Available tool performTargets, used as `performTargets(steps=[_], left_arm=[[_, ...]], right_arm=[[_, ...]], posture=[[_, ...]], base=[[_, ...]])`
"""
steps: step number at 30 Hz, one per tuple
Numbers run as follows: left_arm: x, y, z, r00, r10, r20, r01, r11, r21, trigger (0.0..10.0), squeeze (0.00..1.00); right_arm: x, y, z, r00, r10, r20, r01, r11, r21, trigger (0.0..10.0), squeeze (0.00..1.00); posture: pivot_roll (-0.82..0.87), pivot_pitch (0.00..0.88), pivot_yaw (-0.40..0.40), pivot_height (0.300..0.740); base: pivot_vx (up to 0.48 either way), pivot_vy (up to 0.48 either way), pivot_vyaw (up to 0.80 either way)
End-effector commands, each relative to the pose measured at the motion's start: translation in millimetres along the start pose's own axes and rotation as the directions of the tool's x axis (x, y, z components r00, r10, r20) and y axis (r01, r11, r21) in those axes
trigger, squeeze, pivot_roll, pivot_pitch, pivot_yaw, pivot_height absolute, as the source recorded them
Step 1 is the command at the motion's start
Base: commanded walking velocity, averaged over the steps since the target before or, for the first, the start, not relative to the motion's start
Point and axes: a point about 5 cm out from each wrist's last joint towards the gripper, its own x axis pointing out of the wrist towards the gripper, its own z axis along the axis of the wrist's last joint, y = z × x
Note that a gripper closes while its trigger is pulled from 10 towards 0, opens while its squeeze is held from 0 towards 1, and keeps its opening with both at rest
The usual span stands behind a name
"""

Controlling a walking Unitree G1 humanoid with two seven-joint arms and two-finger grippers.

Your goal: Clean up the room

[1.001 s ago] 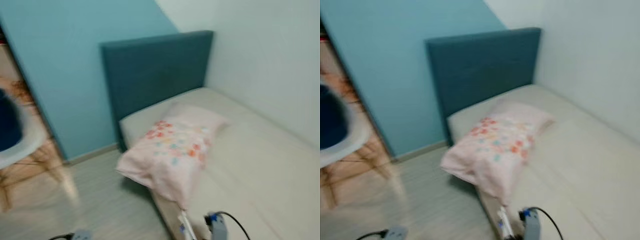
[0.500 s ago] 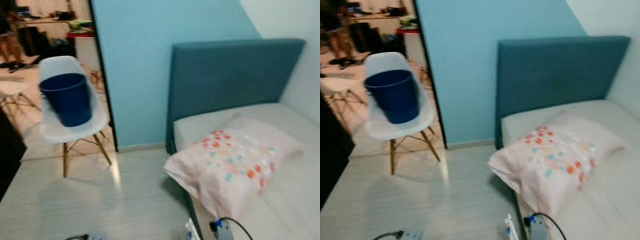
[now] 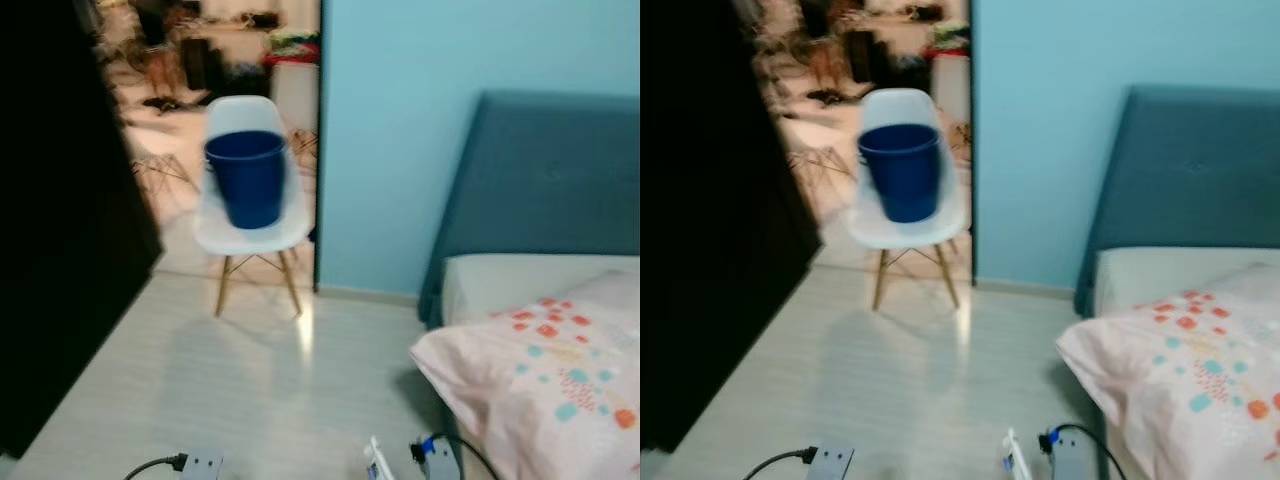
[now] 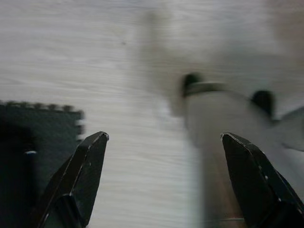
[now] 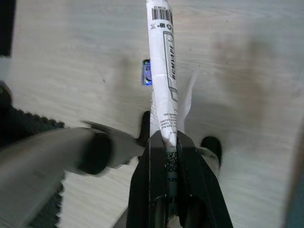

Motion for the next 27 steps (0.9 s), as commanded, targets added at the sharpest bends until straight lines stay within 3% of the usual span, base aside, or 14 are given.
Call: performTargets(steps=[1,9,27], left_arm=[[0.2,4.9,2.3,1.000,0.010,0.002,-0.010,1.000,0.004,10.0,0.00],[0.4,5.1,3.6,1.000,0.008,0.003,-0.008,1.000,0.018,10.0,0.00],[0.3,7.6,4.4,1.000,0.004,0.009,-0.005,0.999,0.037,10.0,0.00]], right_arm=[[2.9,5.2,6.4,1.000,0.011,0.012,-0.011,1.000,-0.022,10.0,0.00],[2.6,3.9,5.1,1.000,-0.006,0.003,0.006,0.999,-0.047,10.0,0.00],[1.6,-1.0,2.3,0.997,-0.078,-0.014,0.076,0.994,-0.074,10.0,0.00]], posture=[[-0.05,0.000,-0.052,0.740],[-0.05,0.000,-0.052,0.740],[-0.04,0.000,-0.048,0.740]], base=[[0.349,0.000,0.78],[0.378,0.000,0.68],[0.388,0.000,0.00]])
